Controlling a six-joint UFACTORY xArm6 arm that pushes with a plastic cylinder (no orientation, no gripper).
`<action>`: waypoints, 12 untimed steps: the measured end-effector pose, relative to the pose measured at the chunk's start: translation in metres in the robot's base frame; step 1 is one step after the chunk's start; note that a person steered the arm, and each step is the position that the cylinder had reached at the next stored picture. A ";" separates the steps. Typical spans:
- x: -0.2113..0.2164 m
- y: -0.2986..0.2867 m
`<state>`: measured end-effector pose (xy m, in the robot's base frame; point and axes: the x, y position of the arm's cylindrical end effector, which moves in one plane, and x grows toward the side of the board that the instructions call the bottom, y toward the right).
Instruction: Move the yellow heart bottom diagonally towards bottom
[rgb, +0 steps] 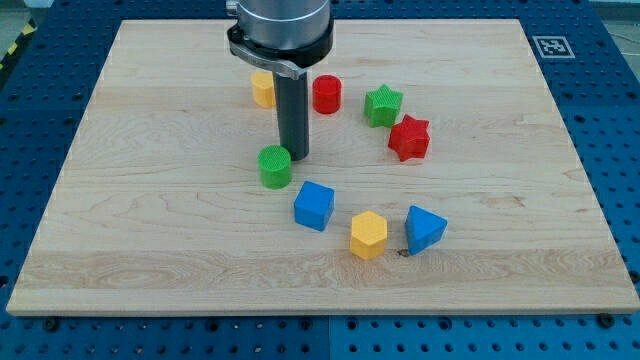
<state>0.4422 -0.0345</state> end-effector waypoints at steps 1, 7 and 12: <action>-0.036 0.000; -0.166 -0.061; -0.068 -0.022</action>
<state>0.3747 -0.0566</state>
